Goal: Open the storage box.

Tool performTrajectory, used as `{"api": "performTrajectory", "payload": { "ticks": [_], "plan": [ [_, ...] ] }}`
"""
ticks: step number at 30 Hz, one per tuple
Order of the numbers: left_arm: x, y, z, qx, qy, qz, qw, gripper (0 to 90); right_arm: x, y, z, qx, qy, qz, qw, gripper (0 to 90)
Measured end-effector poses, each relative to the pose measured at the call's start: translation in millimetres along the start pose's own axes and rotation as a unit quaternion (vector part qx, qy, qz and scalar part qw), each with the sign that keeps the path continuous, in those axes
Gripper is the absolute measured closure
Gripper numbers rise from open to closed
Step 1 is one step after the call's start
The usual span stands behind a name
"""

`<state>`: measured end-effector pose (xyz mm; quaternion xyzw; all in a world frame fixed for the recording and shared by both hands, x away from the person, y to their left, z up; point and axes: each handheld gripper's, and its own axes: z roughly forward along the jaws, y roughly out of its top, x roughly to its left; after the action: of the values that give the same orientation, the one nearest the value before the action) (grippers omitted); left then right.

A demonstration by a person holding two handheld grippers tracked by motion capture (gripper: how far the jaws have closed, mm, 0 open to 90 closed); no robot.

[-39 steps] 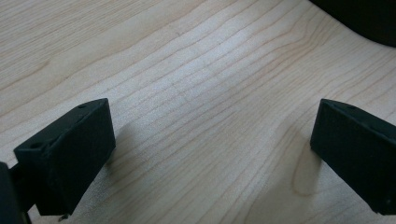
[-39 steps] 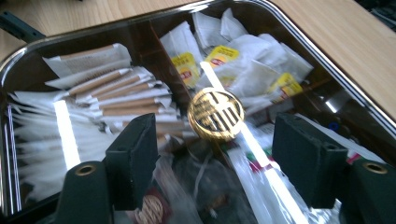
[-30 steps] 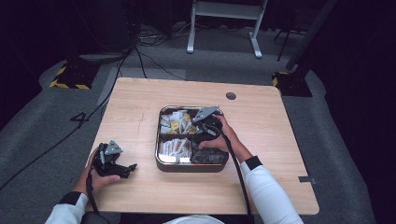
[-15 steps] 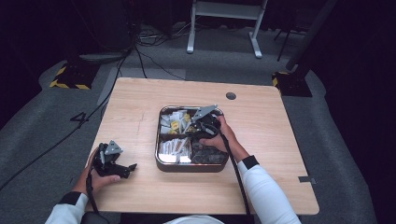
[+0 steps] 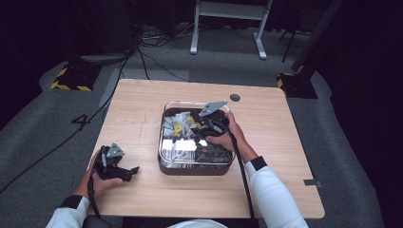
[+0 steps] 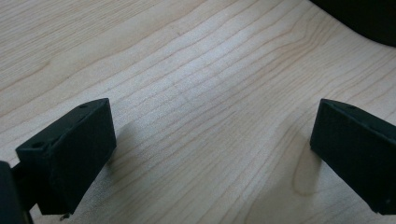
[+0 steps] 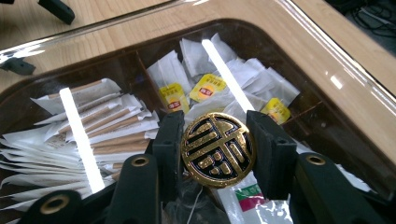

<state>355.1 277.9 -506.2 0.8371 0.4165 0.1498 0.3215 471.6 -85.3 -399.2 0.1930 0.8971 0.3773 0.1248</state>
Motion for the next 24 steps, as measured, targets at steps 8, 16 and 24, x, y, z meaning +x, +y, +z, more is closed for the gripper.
{"api": "performTrajectory", "payload": {
  "ticks": [8,16,24],
  "plan": [
    [0.0,0.1,0.1,0.000,-0.001,0.000,1.0000,0.4,-7.0,-0.1,-13.9,-0.007,-0.009,0.005,0.9999,59.5],
    [0.0,0.1,0.0,0.000,0.000,0.000,1.0000,0.4,-14.5,-5.6,-35.3,-0.012,-0.025,0.007,0.9996,59.4],
    [0.3,0.1,0.1,0.000,-0.002,0.001,1.0000,0.4,-21.1,-19.7,-61.8,-0.017,-0.040,0.011,0.9990,59.4]
  ]
}}
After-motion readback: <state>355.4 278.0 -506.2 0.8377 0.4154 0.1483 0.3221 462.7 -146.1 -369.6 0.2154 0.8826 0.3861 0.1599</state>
